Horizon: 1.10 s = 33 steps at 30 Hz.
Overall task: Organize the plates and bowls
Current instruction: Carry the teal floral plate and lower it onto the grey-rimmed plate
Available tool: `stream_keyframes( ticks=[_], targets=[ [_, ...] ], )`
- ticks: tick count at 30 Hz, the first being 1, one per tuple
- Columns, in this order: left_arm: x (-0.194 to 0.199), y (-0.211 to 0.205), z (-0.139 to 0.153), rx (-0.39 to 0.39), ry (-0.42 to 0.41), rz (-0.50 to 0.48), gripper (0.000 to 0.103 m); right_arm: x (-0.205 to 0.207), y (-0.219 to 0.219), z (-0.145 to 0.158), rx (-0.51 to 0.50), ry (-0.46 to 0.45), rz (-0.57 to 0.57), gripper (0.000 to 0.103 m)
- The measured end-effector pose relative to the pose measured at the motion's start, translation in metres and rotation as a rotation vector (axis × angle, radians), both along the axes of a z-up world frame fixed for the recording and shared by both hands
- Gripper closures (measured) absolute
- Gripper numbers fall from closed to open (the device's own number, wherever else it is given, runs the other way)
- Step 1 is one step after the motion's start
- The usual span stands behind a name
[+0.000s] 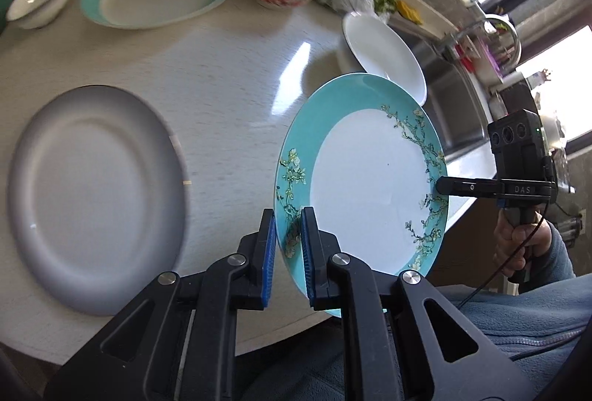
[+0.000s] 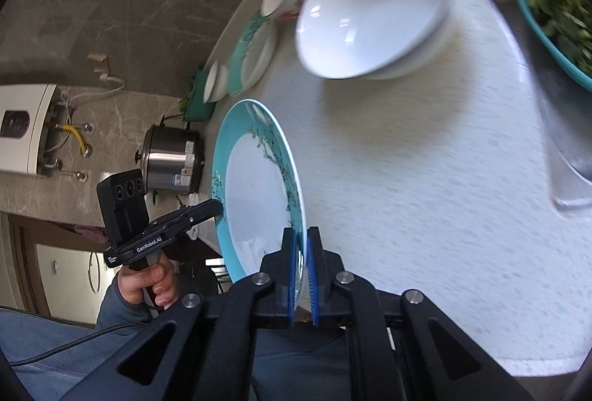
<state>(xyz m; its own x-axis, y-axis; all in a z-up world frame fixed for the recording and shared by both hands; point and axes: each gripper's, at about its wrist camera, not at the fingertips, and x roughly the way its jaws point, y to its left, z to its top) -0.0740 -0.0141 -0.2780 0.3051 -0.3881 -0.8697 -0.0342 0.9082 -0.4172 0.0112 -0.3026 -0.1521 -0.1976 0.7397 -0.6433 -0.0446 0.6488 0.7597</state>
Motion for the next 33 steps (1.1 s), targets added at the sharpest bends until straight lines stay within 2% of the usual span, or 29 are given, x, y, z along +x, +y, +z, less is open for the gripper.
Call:
stream_keyframes(
  ticks=[9,16,27,33],
  targets=[
    [-0.035,0.106,0.029,0.044,-0.028,0.13,0.092,0.007,0.1,0.0,0.048,0.009,0.142,0.093],
    [-0.052,0.175,0.032,0.054,-0.026,0.188,0.091,0.011,0.161,-0.004,0.053,0.017,0.209,0.093],
    [-0.064,0.256,-0.022,0.057,0.038,0.221,0.089,0.009,0.229,-0.048,-0.014,0.054,0.244,0.093],
    [-0.06,0.263,-0.047,0.086,0.064,0.194,0.089,0.008,0.243,-0.066,-0.07,0.069,0.229,0.092]
  ],
)
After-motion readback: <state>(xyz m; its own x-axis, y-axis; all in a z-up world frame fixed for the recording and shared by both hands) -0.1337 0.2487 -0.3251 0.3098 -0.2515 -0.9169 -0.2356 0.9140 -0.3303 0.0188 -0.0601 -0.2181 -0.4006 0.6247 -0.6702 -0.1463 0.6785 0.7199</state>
